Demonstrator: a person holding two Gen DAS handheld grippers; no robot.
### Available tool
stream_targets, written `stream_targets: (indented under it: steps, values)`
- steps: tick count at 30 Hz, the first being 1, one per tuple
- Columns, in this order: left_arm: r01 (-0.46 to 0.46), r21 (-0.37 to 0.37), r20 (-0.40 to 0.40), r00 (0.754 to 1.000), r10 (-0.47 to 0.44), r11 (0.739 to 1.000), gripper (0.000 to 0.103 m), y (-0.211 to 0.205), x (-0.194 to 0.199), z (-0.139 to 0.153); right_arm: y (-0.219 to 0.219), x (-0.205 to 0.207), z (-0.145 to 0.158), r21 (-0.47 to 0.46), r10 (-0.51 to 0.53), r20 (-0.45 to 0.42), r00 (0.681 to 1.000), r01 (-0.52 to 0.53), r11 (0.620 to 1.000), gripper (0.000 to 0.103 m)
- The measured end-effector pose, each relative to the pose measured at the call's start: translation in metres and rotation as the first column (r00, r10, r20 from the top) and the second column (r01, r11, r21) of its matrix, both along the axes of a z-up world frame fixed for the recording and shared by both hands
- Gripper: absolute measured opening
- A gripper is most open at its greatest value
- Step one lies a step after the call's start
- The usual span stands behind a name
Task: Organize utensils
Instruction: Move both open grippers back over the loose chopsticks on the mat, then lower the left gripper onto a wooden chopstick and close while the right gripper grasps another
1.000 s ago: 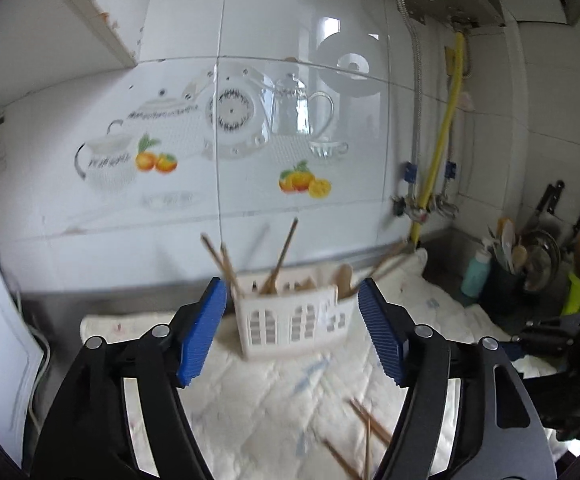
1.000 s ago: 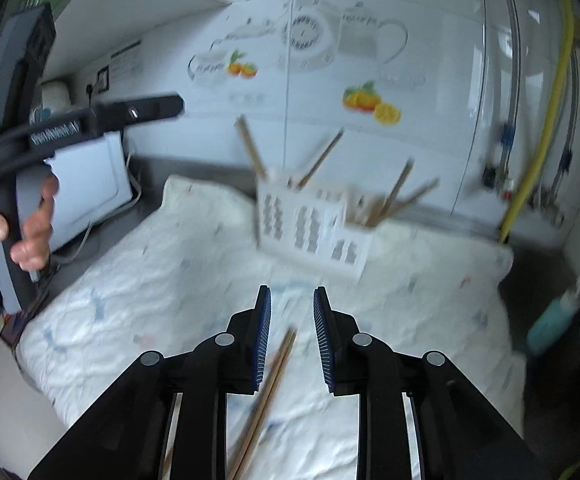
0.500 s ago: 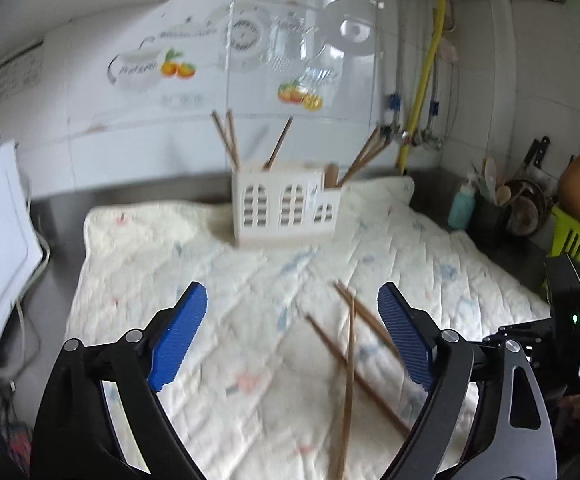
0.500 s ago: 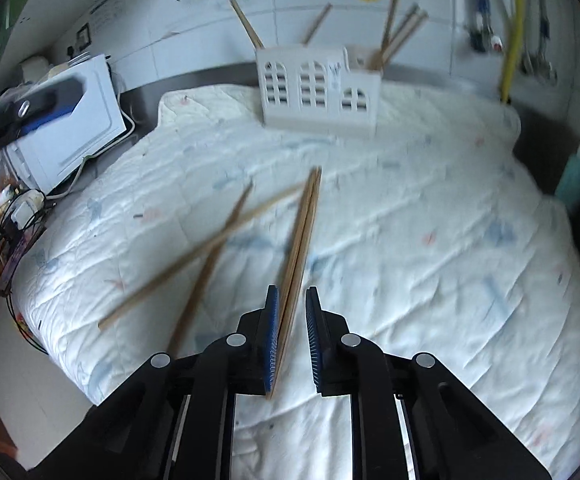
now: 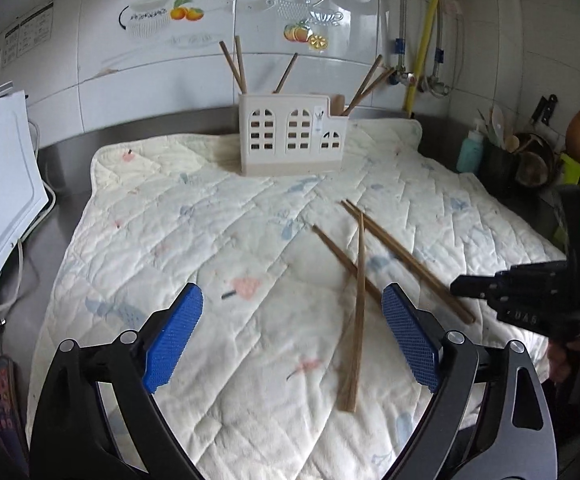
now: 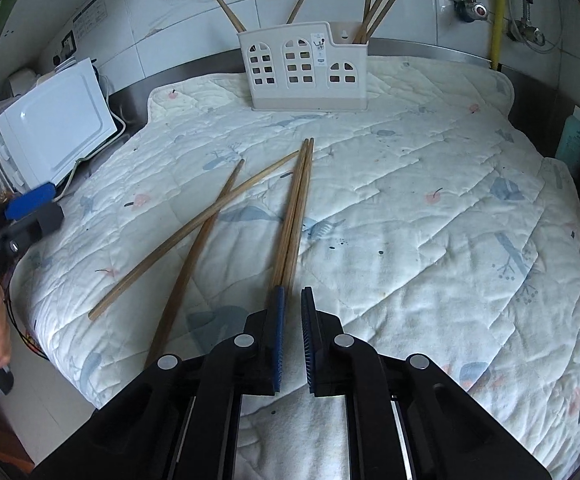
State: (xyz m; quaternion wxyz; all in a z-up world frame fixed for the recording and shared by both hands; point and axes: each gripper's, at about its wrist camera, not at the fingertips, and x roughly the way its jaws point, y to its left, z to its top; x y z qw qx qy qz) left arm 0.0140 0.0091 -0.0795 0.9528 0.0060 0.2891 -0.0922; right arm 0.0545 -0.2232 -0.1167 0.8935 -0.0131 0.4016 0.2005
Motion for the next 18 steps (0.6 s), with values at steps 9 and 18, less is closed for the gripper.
stream_targets:
  steps: [9, 18]
  values:
    - [0.035, -0.01, -0.066, 0.997, -0.035, 0.999, 0.086, -0.008, -0.008, -0.024, 0.0, -0.001, -0.004, 0.0, -0.011, -0.007, 1.0, 0.011, 1.0, 0.008]
    - [0.044, -0.026, -0.12, 0.992, -0.047, 0.999, 0.065, -0.016, -0.009, -0.045, 0.007, -0.002, -0.008, -0.027, -0.011, -0.013, 1.0, 0.011, 1.0, 0.008]
